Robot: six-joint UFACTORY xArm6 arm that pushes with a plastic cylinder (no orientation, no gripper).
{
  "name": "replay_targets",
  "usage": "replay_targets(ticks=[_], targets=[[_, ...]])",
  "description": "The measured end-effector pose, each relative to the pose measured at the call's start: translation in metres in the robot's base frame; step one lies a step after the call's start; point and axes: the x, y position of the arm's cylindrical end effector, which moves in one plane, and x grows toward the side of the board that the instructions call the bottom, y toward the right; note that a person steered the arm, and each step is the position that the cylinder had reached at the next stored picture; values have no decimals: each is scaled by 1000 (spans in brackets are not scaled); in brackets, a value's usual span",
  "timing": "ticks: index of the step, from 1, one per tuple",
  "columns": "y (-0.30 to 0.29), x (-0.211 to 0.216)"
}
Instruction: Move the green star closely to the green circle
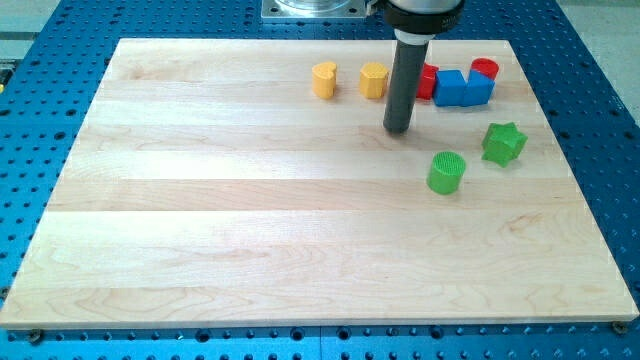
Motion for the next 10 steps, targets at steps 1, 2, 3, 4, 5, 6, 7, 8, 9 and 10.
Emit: replay_targets(ticks=[1,2,3,4,5,6,7,8,9,10], targets=[[27,6],[81,11],[85,-16],[101,-28],[156,-18],[151,30],[100,49],[49,76],[34,62],[-70,10]])
